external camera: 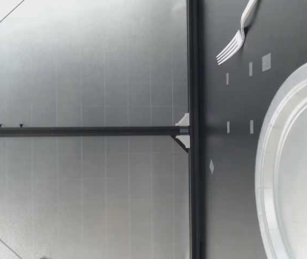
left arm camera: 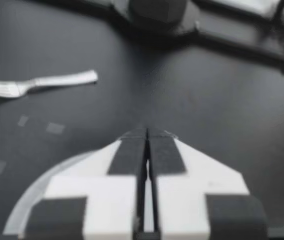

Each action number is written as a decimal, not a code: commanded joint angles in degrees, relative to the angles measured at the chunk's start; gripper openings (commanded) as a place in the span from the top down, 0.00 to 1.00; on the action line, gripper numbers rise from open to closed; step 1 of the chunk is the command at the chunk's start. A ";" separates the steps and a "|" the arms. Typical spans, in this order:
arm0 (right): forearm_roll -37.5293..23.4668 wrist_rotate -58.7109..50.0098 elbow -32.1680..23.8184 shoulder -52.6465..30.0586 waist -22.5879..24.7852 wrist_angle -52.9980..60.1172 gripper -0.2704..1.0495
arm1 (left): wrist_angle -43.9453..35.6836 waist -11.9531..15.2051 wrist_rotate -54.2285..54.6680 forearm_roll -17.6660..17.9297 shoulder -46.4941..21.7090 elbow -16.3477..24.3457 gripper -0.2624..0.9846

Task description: Pick up the fork and place it on the plate.

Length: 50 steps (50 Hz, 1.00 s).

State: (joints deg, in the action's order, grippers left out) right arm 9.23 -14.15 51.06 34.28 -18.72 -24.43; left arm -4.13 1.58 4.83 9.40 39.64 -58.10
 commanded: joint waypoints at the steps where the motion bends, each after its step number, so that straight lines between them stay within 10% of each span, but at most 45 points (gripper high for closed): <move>1: 0.00 -0.53 -3.43 -9.58 -1.32 -1.41 0.70 | -6.77 -0.09 0.97 0.09 -3.25 -0.44 0.82; 31: -14.33 -11.78 -14.24 -32.08 -6.86 -16.35 0.54 | -12.66 -11.25 1.41 0.09 -3.96 -2.20 0.82; 50: -14.24 -13.01 -15.73 -36.56 -6.86 -15.73 0.46 | -13.62 -12.39 1.49 0.09 -4.22 -2.90 0.82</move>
State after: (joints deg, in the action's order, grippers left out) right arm -5.10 -26.98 37.35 -1.49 -25.14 -40.61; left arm -16.79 -10.55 6.33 9.49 35.24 -61.44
